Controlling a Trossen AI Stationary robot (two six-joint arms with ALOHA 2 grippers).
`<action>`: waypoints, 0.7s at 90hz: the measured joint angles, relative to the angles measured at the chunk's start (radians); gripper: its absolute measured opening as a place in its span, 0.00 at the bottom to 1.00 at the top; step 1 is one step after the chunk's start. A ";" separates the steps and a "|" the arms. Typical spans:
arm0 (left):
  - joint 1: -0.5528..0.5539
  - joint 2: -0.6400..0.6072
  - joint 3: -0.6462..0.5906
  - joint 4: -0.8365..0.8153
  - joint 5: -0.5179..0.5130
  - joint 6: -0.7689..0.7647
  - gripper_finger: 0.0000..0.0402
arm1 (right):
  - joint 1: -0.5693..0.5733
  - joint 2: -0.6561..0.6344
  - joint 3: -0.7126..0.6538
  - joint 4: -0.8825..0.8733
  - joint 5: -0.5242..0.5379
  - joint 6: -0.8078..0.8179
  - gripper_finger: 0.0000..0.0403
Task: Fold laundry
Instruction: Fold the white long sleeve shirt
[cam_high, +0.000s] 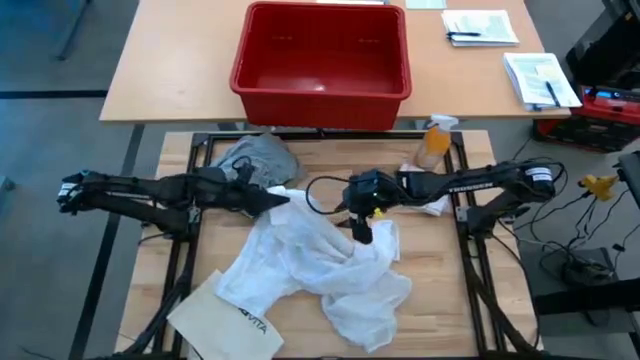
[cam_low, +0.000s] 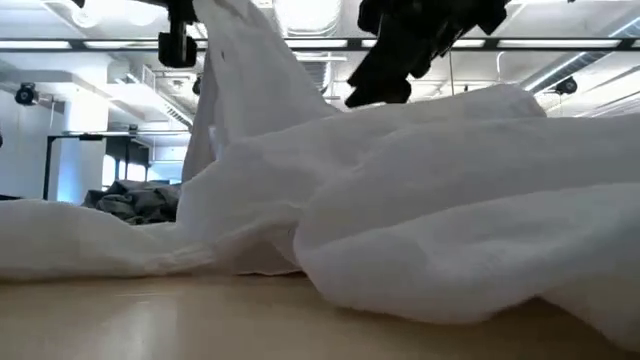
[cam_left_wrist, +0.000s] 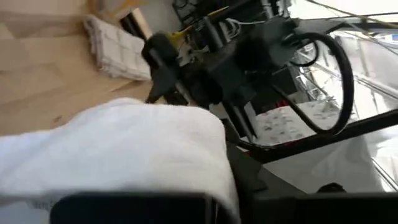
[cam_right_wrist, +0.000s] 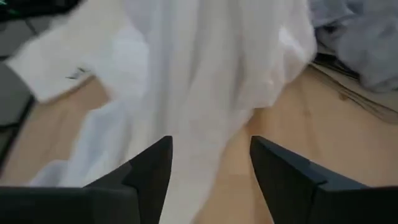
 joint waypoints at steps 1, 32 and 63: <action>0.000 -0.002 0.002 0.000 0.000 0.004 0.00 | 0.002 -0.002 -0.002 0.001 -0.001 0.001 0.49; 0.000 -0.042 0.057 -0.009 0.029 0.097 0.00 | 0.086 -0.019 -0.176 -0.042 -0.076 0.071 0.36; 0.005 -0.044 0.068 -0.112 0.013 0.124 0.00 | 0.285 -0.058 -0.208 -0.036 -0.079 0.104 0.24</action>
